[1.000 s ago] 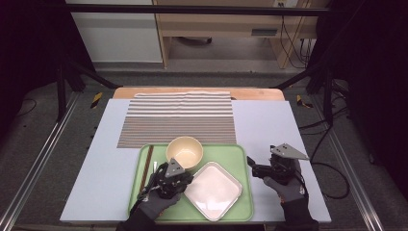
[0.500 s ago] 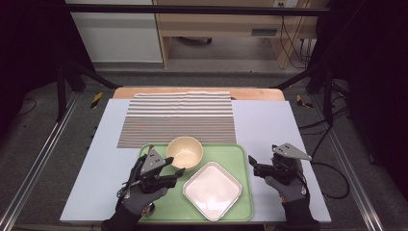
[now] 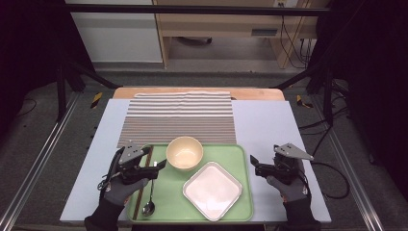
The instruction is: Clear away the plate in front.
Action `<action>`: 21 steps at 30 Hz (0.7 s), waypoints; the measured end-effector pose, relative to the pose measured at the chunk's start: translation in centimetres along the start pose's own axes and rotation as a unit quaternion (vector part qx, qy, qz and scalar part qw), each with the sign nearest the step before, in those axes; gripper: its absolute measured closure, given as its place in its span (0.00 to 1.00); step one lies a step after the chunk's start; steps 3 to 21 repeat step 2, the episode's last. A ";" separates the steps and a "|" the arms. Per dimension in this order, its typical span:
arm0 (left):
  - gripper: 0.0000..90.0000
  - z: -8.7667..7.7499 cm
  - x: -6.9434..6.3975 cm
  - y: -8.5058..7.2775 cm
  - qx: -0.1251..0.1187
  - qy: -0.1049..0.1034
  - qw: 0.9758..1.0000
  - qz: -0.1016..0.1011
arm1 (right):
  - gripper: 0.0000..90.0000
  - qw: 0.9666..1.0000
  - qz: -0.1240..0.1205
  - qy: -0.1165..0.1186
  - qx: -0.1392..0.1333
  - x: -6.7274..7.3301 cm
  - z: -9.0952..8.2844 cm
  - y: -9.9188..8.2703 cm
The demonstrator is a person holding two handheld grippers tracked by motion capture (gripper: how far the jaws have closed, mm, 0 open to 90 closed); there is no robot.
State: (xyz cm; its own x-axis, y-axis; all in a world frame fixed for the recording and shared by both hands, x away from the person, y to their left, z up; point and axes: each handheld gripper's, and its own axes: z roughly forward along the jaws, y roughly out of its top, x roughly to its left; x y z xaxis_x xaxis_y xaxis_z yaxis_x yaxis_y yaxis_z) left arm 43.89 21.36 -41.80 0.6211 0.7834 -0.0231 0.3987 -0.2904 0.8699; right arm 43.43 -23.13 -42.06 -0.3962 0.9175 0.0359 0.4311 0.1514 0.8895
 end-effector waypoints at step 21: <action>0.24 -0.1 0.4 -0.2 0.002 0.002 1.000 0.001 | 0.07 1.000 -0.001 0.000 0.000 0.0 0.0 0.0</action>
